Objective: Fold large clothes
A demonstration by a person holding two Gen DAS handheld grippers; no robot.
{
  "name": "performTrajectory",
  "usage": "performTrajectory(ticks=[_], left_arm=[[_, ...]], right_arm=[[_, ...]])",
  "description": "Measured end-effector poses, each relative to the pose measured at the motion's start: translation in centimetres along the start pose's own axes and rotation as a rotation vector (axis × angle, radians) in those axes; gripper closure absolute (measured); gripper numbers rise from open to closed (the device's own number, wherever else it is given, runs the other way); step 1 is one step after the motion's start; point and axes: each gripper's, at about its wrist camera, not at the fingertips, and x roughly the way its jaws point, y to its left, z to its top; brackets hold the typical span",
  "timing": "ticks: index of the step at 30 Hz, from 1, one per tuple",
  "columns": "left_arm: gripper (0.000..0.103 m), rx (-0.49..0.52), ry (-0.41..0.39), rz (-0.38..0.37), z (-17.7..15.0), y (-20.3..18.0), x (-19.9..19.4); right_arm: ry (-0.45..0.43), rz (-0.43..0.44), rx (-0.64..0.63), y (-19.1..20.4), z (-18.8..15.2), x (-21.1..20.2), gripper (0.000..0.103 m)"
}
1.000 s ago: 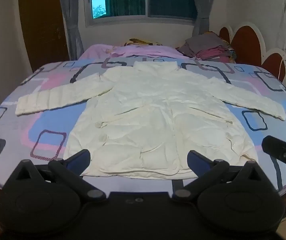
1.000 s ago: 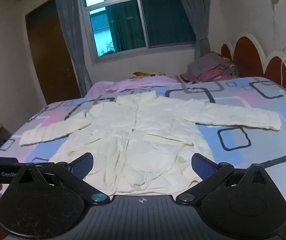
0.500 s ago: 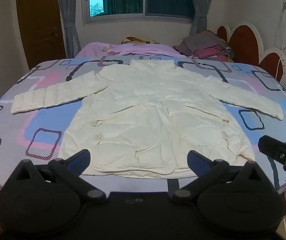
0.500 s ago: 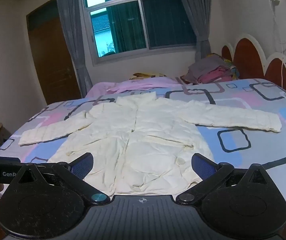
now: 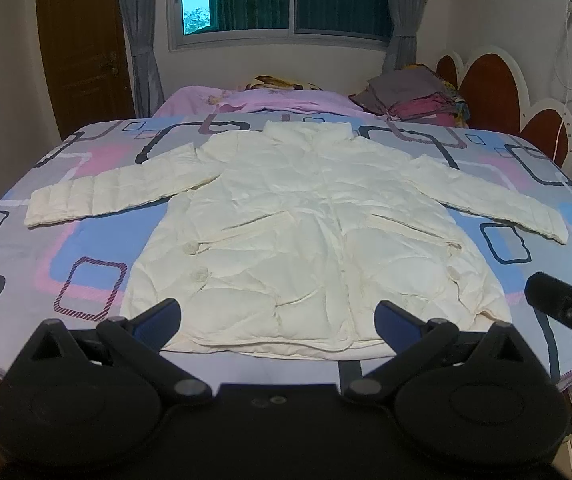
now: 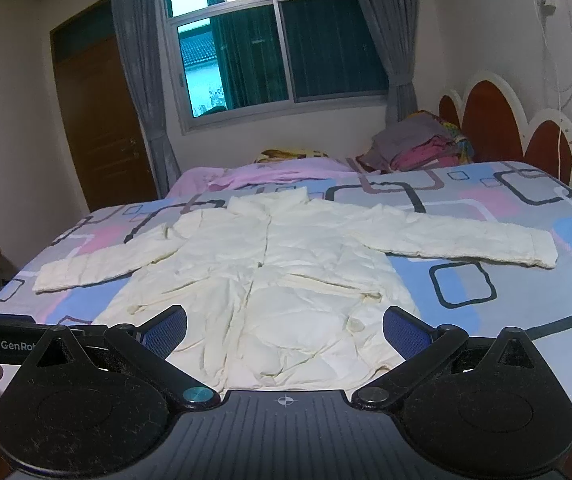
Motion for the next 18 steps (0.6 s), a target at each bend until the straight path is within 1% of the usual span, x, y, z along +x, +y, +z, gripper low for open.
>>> performTrajectory(ticks=[11, 18], left_arm=[[0.0, -0.022, 0.004, 0.01, -0.4, 0.9, 0.0], [0.0, -0.018, -0.002, 0.028, -0.3, 1.5, -0.1]], right_arm=[[0.007, -0.008, -0.005, -0.1, -0.1, 0.2, 0.0], [0.012, 0.012, -0.019, 0.2, -0.1, 0.7, 0.0]])
